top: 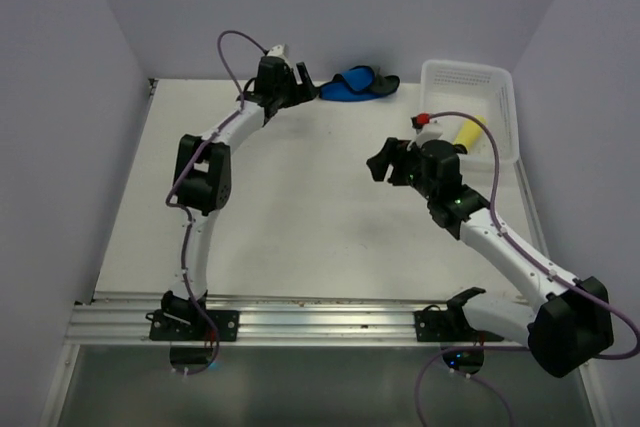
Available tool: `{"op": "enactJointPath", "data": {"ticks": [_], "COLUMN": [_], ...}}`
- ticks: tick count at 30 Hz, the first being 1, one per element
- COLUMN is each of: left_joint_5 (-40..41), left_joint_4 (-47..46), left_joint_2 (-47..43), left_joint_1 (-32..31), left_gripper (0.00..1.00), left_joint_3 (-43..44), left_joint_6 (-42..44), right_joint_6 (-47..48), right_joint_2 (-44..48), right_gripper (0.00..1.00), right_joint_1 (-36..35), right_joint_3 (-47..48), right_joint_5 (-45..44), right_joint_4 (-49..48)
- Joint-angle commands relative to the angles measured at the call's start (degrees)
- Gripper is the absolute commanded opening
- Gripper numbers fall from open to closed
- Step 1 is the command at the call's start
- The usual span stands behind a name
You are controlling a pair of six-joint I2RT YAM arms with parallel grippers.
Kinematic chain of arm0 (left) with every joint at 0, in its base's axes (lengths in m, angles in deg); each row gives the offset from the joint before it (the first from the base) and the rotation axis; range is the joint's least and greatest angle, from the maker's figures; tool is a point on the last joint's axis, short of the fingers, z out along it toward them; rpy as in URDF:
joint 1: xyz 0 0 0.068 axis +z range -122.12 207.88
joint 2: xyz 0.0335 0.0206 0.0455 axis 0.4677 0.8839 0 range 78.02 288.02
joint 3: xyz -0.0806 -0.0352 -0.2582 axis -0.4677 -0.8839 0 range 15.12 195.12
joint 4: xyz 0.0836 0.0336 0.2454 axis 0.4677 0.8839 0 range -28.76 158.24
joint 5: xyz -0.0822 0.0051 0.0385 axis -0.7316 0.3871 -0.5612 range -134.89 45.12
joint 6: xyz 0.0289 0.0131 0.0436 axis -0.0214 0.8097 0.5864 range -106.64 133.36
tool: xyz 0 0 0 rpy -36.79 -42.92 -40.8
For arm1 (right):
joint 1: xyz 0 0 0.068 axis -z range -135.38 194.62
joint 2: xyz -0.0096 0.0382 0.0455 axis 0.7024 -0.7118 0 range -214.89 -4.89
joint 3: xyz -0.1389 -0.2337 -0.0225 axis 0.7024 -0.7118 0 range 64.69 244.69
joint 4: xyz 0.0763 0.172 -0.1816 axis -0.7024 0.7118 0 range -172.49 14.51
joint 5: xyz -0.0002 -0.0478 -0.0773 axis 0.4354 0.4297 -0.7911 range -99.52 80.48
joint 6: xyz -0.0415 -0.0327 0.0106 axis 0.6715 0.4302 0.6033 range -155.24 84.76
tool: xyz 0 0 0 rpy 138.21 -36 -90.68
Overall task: Roll the towels
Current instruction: Move the towel to the center of the board
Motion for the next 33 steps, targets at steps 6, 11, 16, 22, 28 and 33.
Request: {"op": "enactJointPath", "data": {"ticks": [6, 11, 16, 22, 28, 33], "left_joint_5": [7.8, 9.3, 4.9, 4.3, 5.0, 4.1], "left_joint_4": [0.7, -7.6, -17.1, -23.2, -27.4, -31.7], "left_joint_2": [17.3, 21.8, 25.1, 28.2, 30.6, 32.0], "left_joint_1": [-1.0, -0.5, -0.2, -0.3, -0.2, -0.3], "left_gripper": [0.82, 0.82, 0.82, 0.82, 0.76, 0.52], "left_joint_3": [22.8, 23.7, 22.9, 24.3, 24.1, 25.2], "left_joint_6": [-0.5, -3.3, -7.6, -11.8, -15.4, -16.1], "right_joint_6": [-1.8, -2.1, -2.2, -1.7, -1.7, -1.3], "right_joint_2": [1.4, 2.2, 0.2, -1.7, -4.5, -4.9], "right_gripper": [0.7, 0.7, 0.71, 0.71, 0.71, 0.71], "right_joint_1": [-2.5, -2.5, -2.5, -2.5, -2.5, -2.5], "right_joint_3": [-5.4, -6.4, -5.9, -6.4, -5.5, -5.5], "right_joint_5": [12.5, 14.2, 14.5, 13.9, 13.9, 13.5], "right_joint_4": [5.7, 4.5, 4.3, 4.4, 4.5, 5.0]}}
